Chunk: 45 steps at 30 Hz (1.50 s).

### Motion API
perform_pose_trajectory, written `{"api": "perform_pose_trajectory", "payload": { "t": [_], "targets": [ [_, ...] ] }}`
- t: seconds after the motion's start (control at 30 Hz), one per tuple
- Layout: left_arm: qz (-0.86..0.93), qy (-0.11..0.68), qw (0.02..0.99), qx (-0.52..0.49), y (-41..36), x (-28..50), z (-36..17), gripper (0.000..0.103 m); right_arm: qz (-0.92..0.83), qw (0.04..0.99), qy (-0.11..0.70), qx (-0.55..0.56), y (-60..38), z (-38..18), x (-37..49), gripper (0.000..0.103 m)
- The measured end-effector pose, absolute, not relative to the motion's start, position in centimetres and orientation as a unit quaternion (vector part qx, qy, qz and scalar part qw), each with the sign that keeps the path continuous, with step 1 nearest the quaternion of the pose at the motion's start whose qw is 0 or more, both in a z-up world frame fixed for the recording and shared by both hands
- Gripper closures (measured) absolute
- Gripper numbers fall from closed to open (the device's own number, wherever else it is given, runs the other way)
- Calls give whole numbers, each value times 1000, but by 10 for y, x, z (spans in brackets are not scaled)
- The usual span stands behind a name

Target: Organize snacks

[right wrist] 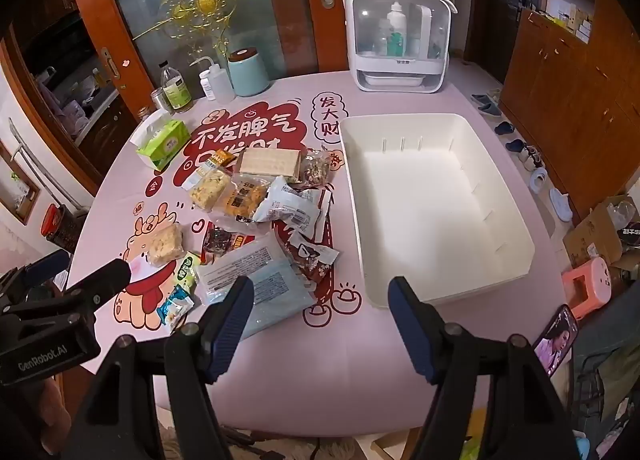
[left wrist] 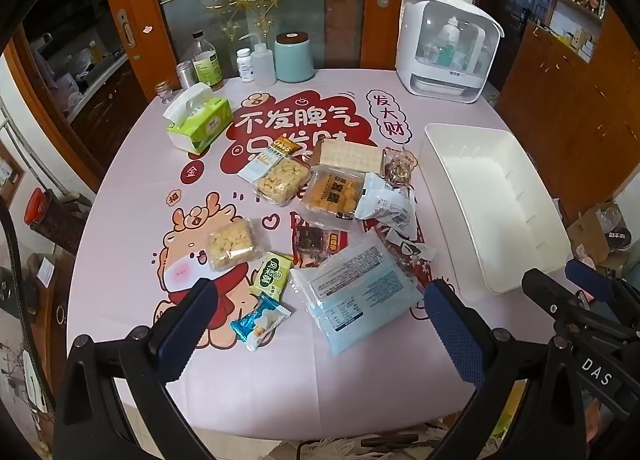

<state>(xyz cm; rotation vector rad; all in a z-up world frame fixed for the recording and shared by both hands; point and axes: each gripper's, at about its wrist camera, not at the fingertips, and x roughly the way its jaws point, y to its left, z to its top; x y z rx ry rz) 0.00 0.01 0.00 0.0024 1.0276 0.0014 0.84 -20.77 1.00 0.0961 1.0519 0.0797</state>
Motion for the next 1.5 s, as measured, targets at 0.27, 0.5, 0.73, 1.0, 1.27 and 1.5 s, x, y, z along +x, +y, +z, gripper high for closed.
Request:
{"api": "perform_pose_trajectory", "payload": {
  "t": [0.27, 0.5, 0.73, 1.0, 1.27, 1.5],
  "targets": [
    [0, 491, 871, 2, -2, -1, 0, 1, 35, 862, 503, 44, -208, 9, 9, 33],
    [-2, 493, 870, 0, 1, 0, 0, 1, 36, 863, 503, 43, -208, 10, 9, 33],
    [1, 495, 869, 0, 0, 0, 0, 1, 36, 862, 503, 45, -207, 9, 8, 33],
    [2, 497, 868, -2, 0, 0, -1, 1, 36, 861, 505, 48, -209, 6, 10, 33],
    [2, 498, 867, -2, -1, 1, -1, 1, 38, 861, 505, 48, -205, 3, 8, 33],
    [3, 499, 867, -2, -1, 1, -1, 1, 39, 861, 505, 49, -204, 3, 9, 33]
  ]
}}
